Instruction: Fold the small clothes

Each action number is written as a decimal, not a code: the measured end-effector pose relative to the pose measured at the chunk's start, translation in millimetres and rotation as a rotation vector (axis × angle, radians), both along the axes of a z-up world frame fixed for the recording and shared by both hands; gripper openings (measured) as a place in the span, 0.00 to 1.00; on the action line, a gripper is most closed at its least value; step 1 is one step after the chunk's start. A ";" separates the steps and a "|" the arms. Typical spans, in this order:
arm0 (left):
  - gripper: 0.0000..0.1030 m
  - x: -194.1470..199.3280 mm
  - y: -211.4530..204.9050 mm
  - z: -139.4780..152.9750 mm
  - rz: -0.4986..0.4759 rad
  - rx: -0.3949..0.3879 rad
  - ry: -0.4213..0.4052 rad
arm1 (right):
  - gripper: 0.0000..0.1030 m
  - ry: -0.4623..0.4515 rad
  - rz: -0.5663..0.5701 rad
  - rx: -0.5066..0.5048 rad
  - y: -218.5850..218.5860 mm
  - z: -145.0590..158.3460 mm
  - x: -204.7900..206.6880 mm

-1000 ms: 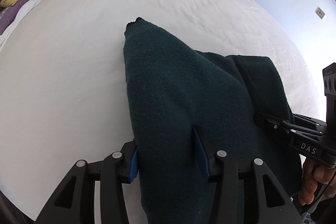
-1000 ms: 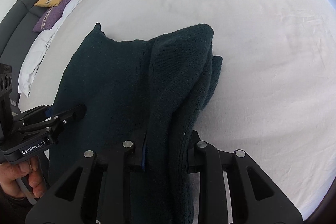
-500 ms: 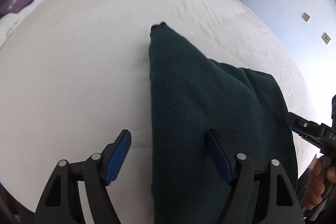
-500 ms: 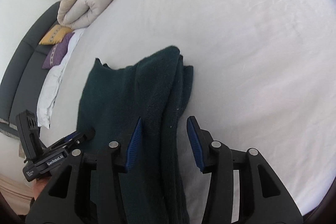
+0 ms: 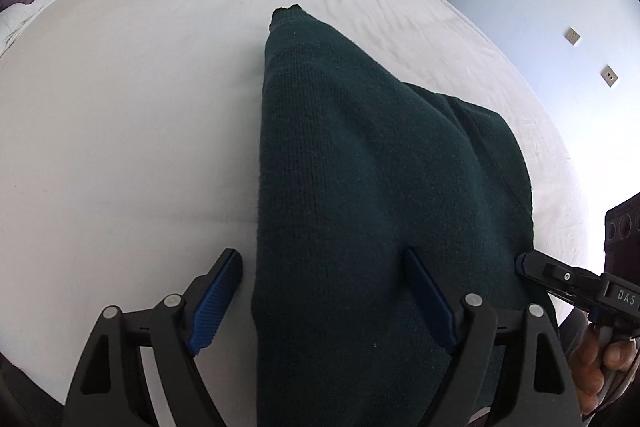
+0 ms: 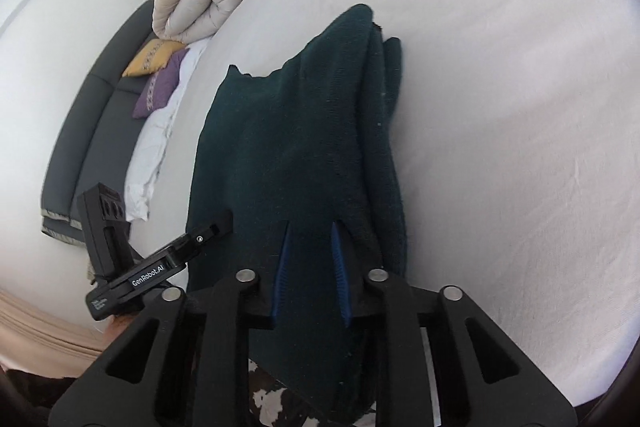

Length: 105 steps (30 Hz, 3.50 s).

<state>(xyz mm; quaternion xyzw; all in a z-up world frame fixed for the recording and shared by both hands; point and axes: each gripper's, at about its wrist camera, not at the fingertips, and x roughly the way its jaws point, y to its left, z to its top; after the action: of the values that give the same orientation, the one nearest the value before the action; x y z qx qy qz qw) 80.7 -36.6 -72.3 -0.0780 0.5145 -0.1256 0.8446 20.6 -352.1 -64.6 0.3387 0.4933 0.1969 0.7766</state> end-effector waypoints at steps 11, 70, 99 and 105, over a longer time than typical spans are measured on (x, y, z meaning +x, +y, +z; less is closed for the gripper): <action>0.79 -37.8 -10.4 52.6 0.034 0.143 -0.286 | 0.19 -0.060 -0.173 -0.206 -40.0 18.2 -23.6; 1.00 -70.8 1.1 77.3 0.110 0.273 -0.221 | 1.00 -0.277 -0.282 -0.821 46.7 75.7 -61.6; 1.00 -69.5 0.9 66.9 0.103 0.269 -0.188 | 1.00 -0.260 -0.267 -0.824 63.3 83.7 -57.1; 1.00 -68.9 0.9 65.6 0.101 0.268 -0.180 | 1.00 -0.255 -0.266 -0.821 65.4 82.0 -57.0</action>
<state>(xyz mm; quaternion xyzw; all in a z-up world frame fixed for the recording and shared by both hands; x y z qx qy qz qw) 11.8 -35.7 -6.6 0.0210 0.4444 -0.0200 0.8953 -36.4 -286.7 17.5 0.0361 0.3832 -0.0762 0.9198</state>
